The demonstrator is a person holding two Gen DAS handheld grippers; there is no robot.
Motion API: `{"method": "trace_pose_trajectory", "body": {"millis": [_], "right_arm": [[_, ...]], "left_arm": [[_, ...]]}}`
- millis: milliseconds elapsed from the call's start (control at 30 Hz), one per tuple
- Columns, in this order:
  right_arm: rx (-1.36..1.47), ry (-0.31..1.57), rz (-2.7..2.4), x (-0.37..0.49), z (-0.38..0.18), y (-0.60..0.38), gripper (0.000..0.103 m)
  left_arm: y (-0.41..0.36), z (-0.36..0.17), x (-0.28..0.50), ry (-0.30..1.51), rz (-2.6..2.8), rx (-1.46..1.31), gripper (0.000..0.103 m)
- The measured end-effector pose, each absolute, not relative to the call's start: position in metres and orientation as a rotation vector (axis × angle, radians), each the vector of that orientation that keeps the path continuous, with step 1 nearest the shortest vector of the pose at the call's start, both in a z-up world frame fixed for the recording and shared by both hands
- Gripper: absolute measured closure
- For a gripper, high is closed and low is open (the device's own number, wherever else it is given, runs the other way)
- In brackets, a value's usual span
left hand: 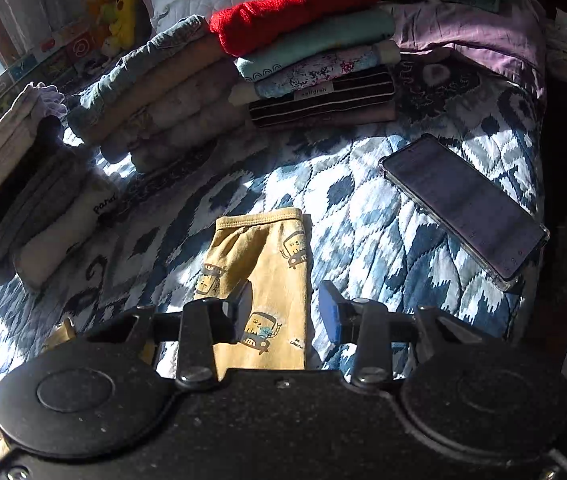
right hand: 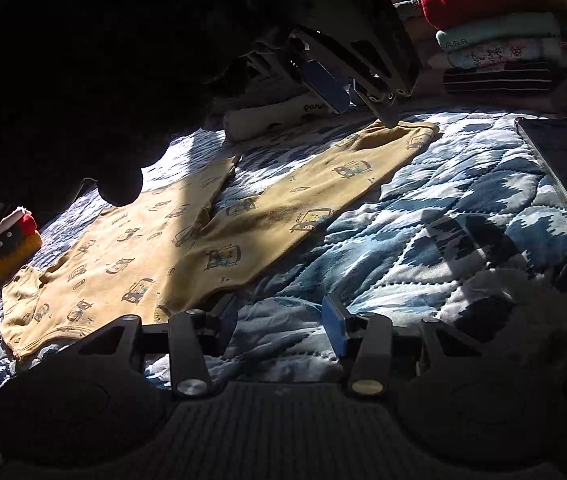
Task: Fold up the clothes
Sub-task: 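Grasp a garment leg cuff with the left tool and lift it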
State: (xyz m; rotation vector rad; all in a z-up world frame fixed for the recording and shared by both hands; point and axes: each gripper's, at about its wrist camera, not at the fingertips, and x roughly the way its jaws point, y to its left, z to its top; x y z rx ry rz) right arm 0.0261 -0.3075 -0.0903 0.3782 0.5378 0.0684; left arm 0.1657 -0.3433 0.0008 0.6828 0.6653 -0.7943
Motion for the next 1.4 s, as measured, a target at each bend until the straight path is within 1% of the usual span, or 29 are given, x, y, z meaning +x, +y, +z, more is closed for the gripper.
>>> {"method": "trace_pose_trajectory", "body": {"millis": [233, 333, 400, 467, 500, 600, 700, 833, 967, 1067, 1400], "right_arm": [[0.337, 0.522, 0.082, 0.024, -0.093, -0.303, 0.052], [0.334, 0.519, 0.087, 0.025, -0.093, -0.302, 0.051], [0.324, 0.519, 0.09, 0.026, -0.093, -0.3, 0.049], [0.325, 0.52, 0.091, 0.027, -0.093, -0.299, 0.048], [0.328, 0.52, 0.091, 0.027, -0.093, -0.299, 0.048], [0.348, 0.522, 0.087, 0.027, -0.092, -0.301, 0.048], [0.341, 0.522, 0.077, 0.026, -0.089, -0.3, 0.047], [0.287, 0.509, 0.075, 0.024, -0.083, -0.288, 0.042], [0.234, 0.474, 0.103, 0.021, -0.073, -0.272, 0.04], [0.178, 0.452, 0.137, 0.021, -0.067, -0.253, 0.039], [0.029, 0.477, 0.134, 0.033, -0.071, -0.21, 0.04]], "left_arm": [[-0.395, -0.038, 0.183, 0.728, -0.748, 0.811, 0.073], [-0.407, -0.043, 0.187, 0.728, -0.702, 0.829, 0.078], [-0.414, -0.043, 0.193, 0.728, -0.655, 0.833, 0.085], [-0.42, -0.044, 0.198, 0.73, -0.613, 0.838, 0.09], [-0.421, -0.045, 0.2, 0.735, -0.6, 0.841, 0.097], [-0.414, -0.039, 0.202, 0.73, -0.585, 0.789, 0.101], [-0.389, -0.014, 0.202, 0.688, -0.566, 0.675, 0.101], [-0.34, 0.029, 0.204, 0.629, -0.562, 0.515, 0.101], [-0.276, 0.072, 0.205, 0.568, -0.534, 0.372, 0.102], [-0.23, 0.091, 0.205, 0.539, -0.498, 0.307, 0.101], [-0.096, 0.108, 0.205, 0.504, -0.362, 0.124, 0.101]]}}
